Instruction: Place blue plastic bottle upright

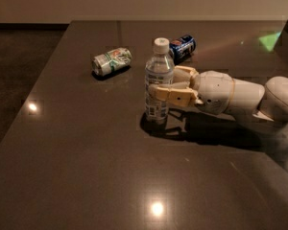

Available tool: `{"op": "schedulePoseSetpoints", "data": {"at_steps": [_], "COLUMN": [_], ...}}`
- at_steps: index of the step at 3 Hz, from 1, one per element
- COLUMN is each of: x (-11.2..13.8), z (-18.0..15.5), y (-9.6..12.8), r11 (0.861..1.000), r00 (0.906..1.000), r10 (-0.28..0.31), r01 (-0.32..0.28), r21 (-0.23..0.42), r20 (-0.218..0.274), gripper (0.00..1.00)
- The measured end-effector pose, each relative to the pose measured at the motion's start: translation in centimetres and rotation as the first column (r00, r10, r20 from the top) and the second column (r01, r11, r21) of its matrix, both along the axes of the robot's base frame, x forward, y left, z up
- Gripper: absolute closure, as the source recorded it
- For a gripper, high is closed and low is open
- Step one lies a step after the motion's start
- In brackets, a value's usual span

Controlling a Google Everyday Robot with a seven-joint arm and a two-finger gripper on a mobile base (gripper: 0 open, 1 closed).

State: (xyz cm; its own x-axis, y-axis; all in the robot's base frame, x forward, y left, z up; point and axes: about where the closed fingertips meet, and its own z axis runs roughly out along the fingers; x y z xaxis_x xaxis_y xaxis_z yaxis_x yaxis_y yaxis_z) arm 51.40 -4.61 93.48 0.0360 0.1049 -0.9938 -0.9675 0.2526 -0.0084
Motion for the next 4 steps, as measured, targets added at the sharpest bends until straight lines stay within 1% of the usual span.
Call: {"op": "schedulePoseSetpoints", "data": {"at_steps": [1,2,3,4], "x": [-0.13,-0.17,-0.25,-0.3], "z": [-0.62,-0.64,-0.53,-0.45], "y": [0.09,0.15,0.46,0.68], "r11": [1.0,0.999,0.999,0.998], "r00": [0.9995,0.9986,0.9983,0.9981], "r10": [0.021,0.04,0.045,0.049], "r01": [-0.021,-0.039,-0.044,-0.048], "r21": [0.003,-0.03,-0.029,-0.029], "r20": [0.023,0.035,0.036,0.037], "gripper": [0.7,0.46,0.17,0.0]}}
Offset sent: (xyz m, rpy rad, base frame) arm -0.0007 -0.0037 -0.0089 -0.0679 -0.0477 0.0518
